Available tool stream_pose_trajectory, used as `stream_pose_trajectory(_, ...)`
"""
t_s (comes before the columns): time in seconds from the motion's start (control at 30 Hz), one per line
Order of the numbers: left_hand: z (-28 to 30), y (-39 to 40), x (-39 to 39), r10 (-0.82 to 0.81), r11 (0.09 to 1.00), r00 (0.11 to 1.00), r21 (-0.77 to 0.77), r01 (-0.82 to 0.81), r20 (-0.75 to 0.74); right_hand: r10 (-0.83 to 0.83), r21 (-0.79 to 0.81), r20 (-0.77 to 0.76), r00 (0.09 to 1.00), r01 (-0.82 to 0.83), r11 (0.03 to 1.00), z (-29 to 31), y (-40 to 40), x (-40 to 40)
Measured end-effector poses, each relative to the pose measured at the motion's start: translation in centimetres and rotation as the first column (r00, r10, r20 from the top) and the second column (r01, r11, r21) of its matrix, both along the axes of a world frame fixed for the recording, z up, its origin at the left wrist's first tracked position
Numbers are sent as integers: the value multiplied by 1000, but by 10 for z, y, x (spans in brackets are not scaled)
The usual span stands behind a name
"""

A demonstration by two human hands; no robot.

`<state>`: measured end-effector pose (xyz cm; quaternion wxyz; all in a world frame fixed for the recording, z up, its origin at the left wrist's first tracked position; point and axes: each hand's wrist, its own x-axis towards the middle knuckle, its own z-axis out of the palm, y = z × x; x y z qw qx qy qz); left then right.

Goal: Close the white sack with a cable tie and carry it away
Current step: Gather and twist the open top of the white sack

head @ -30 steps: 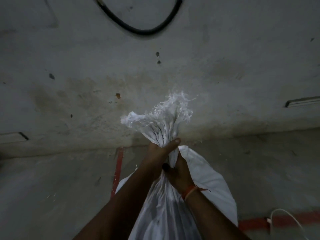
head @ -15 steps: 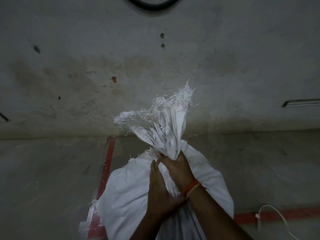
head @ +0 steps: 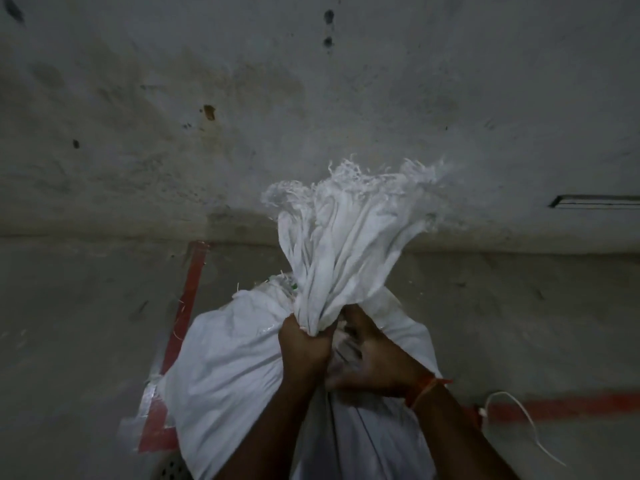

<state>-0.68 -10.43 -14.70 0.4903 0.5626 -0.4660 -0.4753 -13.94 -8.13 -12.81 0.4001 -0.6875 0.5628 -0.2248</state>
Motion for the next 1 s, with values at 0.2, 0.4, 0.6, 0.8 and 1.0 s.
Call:
stream_pose_trajectory(0.2,4,-12,-5,71,984,972,173,-32,-222,-130,-289,-281,951,46,956,-36,-1,30)
stream_pose_trajectory(0.4,-10,-20,2,10,954,962,290,72,-274,-400,-402,-427,811,226,887,-62,-13,53)
stream_pose_trajectory(0.6,-14,-28,1,-90,952,972,268,148,-218,-374,-278,-290,881,296,914,-52,-20,49)
stream_pose_trajectory(0.8,-22,-30,7,-195,925,976,313,214,-92,-547,-102,-115,829,538,837,-57,-34,49)
stream_pose_trajectory(1.0,-35,-22,11,-226,924,964,281,258,-142,-434,-80,-293,852,430,899,-59,-41,55)
